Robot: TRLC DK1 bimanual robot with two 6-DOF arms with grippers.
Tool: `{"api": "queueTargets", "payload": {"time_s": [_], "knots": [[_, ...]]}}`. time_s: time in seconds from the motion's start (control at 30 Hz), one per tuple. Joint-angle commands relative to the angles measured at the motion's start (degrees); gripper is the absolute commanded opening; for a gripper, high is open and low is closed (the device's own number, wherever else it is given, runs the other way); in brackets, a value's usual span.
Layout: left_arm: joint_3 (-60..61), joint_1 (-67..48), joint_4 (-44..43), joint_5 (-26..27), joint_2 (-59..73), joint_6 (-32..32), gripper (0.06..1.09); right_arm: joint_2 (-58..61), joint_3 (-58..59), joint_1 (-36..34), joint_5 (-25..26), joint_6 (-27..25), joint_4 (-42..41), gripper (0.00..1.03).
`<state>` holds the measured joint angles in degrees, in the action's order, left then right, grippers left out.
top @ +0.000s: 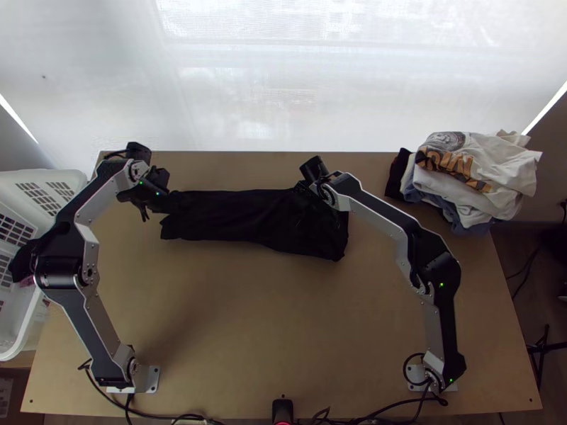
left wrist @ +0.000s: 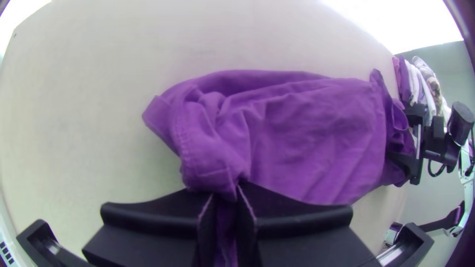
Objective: Fold the t-shirt
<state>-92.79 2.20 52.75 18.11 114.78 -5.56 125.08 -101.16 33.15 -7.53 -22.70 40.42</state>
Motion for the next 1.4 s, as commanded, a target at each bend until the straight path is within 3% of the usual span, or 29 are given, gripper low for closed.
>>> {"api": "queueTargets", "payload": {"time_s": [0.0,0.5,0.9,1.37], "knots": [[-2.9,-1.2,2.0,1.8,-2.9,-0.1,0.09,1.1,1.1,-0.1,0.1,-0.1,-1.3,0.98],[-17.7,-7.2,11.0,6.7,-1.6,3.2,0.09,3.1,1.5,0.1,0.3,-0.2,-2.3,0.98],[-25.9,-14.2,11.0,14.4,-1.1,2.0,0.09,5.0,1.2,0.1,1.0,-0.2,-3.0,0.98],[-28.8,-24.1,7.0,16.1,1.2,5.0,0.09,0.4,1.1,-0.1,1.6,0.1,-2.4,0.98]]}}
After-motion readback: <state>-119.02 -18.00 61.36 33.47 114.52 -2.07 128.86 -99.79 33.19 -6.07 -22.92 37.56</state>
